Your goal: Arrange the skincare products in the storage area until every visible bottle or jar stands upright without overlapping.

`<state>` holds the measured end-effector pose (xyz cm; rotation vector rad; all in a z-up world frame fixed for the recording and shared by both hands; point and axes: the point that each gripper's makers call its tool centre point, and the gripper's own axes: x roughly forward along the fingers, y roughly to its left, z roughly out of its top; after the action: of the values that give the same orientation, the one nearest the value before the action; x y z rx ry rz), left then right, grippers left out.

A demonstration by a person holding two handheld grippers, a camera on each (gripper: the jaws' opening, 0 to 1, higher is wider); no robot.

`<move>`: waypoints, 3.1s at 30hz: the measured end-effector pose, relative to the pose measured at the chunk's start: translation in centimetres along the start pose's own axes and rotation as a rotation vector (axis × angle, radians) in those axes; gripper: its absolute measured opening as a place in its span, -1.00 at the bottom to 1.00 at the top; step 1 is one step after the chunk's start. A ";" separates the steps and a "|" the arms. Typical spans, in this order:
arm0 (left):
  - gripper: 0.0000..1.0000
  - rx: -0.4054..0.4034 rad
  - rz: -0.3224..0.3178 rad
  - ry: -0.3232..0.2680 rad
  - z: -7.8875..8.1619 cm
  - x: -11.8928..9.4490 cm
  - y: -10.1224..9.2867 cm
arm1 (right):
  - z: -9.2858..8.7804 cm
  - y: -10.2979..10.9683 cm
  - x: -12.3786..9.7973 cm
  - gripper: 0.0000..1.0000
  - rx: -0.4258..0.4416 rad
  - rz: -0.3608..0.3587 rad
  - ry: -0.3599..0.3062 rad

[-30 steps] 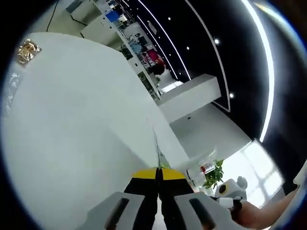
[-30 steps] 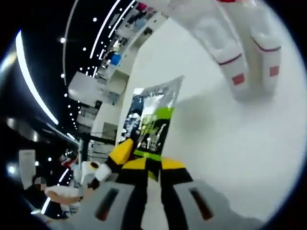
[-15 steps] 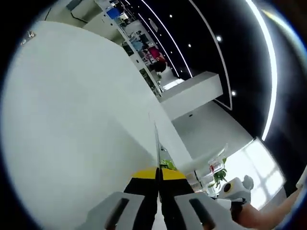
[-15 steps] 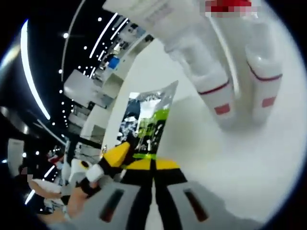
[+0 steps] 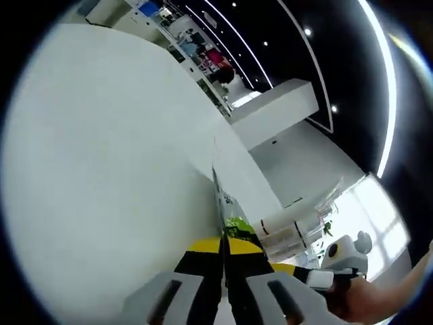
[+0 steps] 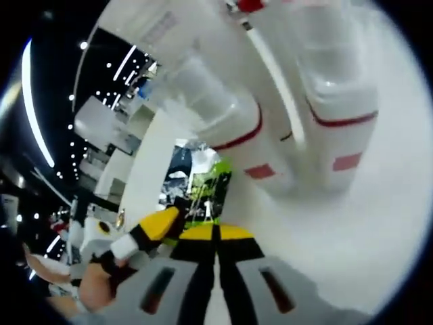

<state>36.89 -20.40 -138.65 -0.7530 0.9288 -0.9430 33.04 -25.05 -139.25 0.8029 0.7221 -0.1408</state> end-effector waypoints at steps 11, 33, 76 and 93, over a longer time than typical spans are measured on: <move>-0.83 0.042 0.040 0.032 0.2 0.2 0.3 | 0.5 -1.0 0.2 -1.00 0.034 -0.029 -0.030; -0.65 0.137 0.066 -0.048 2.3 -6.8 0.6 | 1.0 -1.2 -1.6 -0.56 -0.155 -0.127 -0.086; -0.16 0.387 0.417 -0.113 5.6 -23.0 8.4 | -9.1 4.2 -8.3 -0.46 -0.493 0.018 0.058; 0.18 0.711 0.550 0.234 9.2 -22.7 13.8 | -9.8 4.6 -9.2 -0.46 -0.513 -0.005 0.051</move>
<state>43.38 6.93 -139.40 0.2185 0.8522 -0.7905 22.54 -16.36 -135.24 0.3158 0.7652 0.0616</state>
